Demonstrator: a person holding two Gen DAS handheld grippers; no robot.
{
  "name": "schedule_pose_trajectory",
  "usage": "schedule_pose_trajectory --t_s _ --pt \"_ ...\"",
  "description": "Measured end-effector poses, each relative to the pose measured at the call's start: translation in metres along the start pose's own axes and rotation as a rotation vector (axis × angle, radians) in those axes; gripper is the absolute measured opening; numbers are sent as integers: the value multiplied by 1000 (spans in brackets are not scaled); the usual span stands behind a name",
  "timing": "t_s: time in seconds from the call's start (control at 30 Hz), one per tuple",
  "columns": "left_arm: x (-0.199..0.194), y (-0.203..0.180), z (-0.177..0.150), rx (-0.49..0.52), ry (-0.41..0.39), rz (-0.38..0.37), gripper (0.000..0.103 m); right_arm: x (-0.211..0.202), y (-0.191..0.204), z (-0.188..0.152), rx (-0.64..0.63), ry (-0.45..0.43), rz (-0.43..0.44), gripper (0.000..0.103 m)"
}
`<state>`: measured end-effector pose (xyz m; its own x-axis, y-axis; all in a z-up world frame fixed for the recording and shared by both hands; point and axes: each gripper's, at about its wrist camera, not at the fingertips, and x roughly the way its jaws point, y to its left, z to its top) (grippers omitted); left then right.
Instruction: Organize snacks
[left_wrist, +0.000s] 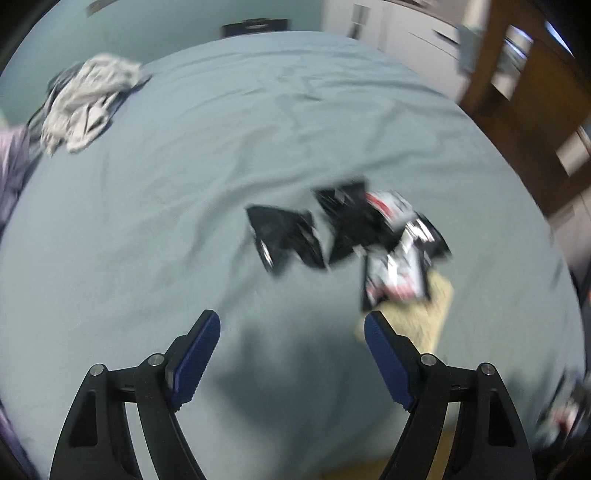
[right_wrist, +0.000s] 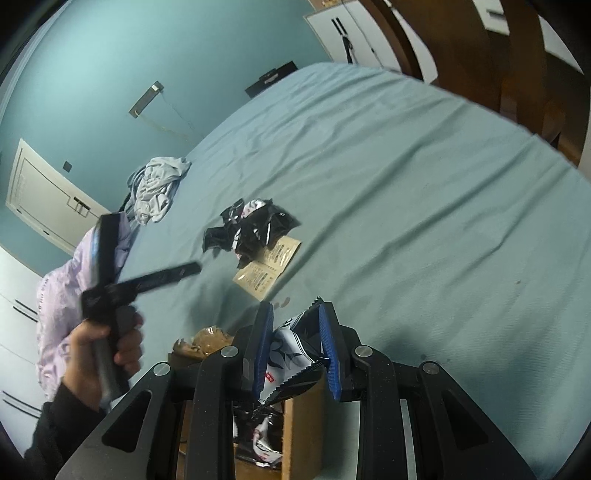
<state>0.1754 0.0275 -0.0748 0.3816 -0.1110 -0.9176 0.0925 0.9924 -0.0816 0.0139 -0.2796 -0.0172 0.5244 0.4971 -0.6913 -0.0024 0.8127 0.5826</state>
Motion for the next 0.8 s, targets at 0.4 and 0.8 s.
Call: schedule_pose_trajectory --t_s 0.4,0.8 --pt "69 20 43 -239 -19 -11 65 38 -11 14 18 107 4 24" --pt "17 -11 13 8 -44 147 28 19 -8 9 16 56 -16 24"
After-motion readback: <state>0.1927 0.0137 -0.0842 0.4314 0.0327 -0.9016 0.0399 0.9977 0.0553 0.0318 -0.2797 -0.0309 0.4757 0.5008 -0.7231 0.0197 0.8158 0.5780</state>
